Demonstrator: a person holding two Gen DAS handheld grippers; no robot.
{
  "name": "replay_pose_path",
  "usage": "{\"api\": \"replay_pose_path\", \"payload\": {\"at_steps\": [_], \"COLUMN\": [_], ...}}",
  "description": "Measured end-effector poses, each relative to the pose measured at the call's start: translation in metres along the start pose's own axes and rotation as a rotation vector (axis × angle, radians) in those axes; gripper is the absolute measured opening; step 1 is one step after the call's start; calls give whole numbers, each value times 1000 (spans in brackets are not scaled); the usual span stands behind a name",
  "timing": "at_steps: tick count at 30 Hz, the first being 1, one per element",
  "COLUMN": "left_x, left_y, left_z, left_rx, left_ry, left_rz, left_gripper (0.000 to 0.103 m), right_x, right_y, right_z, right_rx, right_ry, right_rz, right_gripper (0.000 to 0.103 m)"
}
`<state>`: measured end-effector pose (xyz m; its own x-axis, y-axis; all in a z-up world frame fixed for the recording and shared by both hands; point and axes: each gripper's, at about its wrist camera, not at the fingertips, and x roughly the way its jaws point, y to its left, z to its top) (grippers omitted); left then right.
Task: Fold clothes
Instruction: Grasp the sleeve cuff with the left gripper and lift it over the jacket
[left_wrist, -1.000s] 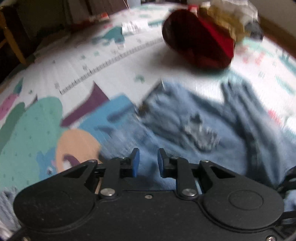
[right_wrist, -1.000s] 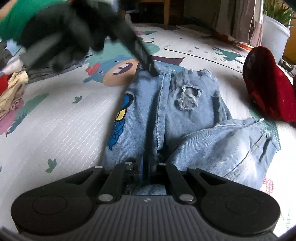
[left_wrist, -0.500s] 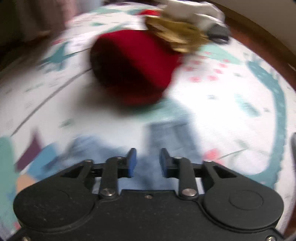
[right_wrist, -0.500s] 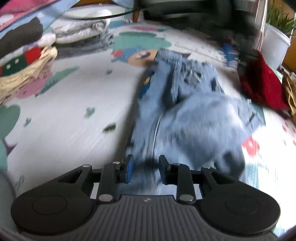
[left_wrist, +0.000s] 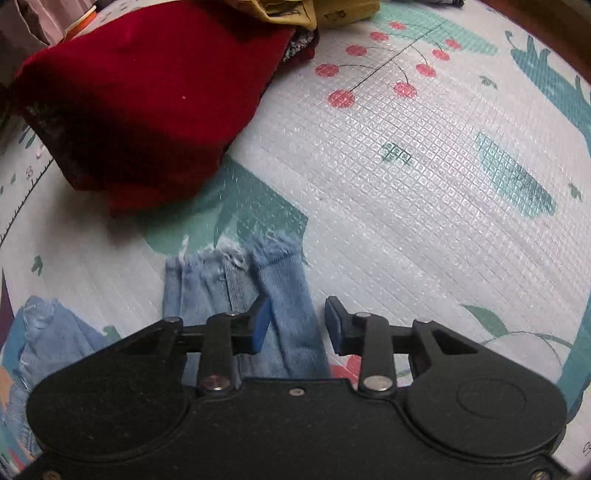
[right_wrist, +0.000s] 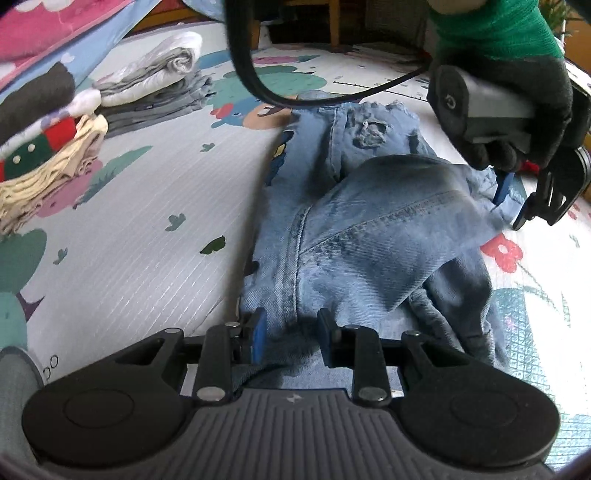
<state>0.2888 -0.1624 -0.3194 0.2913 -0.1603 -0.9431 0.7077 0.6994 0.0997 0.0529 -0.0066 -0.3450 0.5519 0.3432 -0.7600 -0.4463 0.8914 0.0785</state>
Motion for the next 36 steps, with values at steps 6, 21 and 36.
{"api": "replay_pose_path", "payload": {"at_steps": [6,21,36], "left_x": [-14,-180,-197], "left_y": [15,114,217], "left_z": [-5,-94,-169], "left_rx": [-54,-170,-449], "left_ry": [-32,-470,-485], "left_rz": [-35,-317,-217], "left_gripper": [2,2,2], "right_x": [1,-4,12], "right_y": [2,40,73], "right_z": [2,6,8], "right_rx": [-1,-143,-313], "right_ry": [-8,-77,13], "right_rz": [5,-61,-179], "right_gripper": [31,36,47]}}
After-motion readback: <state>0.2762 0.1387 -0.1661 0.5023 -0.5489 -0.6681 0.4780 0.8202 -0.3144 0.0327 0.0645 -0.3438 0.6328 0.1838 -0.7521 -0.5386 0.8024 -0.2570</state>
